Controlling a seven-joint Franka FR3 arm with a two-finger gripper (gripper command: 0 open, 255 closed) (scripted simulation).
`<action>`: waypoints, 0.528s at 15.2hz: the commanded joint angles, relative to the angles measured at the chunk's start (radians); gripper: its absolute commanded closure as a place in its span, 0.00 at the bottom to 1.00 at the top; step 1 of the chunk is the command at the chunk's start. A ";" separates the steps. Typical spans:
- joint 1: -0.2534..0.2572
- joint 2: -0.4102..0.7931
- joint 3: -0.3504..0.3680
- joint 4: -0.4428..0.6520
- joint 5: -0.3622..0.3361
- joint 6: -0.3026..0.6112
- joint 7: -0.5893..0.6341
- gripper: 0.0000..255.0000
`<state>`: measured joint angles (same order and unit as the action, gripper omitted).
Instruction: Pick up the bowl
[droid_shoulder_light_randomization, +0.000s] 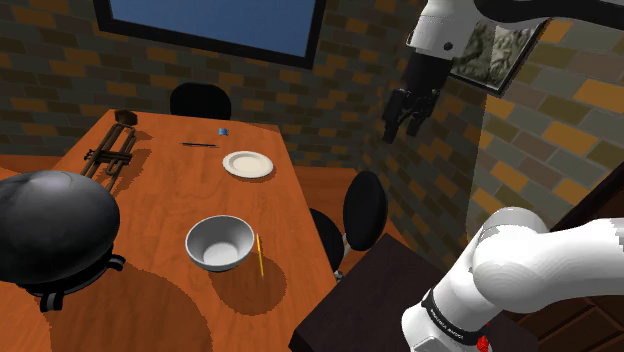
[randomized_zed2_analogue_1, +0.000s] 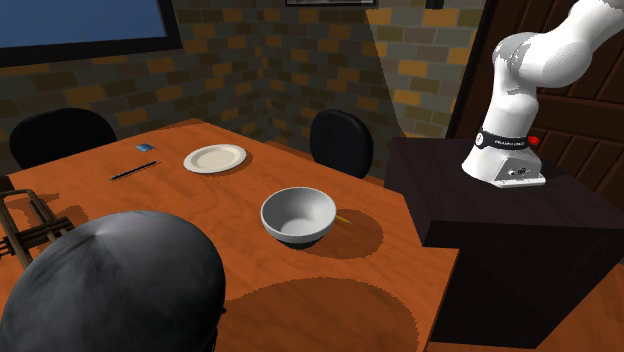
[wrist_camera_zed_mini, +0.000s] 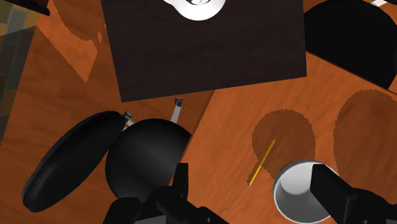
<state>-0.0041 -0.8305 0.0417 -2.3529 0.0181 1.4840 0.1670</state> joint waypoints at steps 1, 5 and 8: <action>0.000 0.000 0.000 0.000 0.000 0.000 0.000 0.00; 0.004 0.088 0.013 -0.053 0.023 0.131 0.014 0.00; 0.008 0.168 0.023 -0.078 0.039 0.229 0.023 0.00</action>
<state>0.0020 -0.6939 0.0601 -2.4251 0.0507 1.6766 0.1859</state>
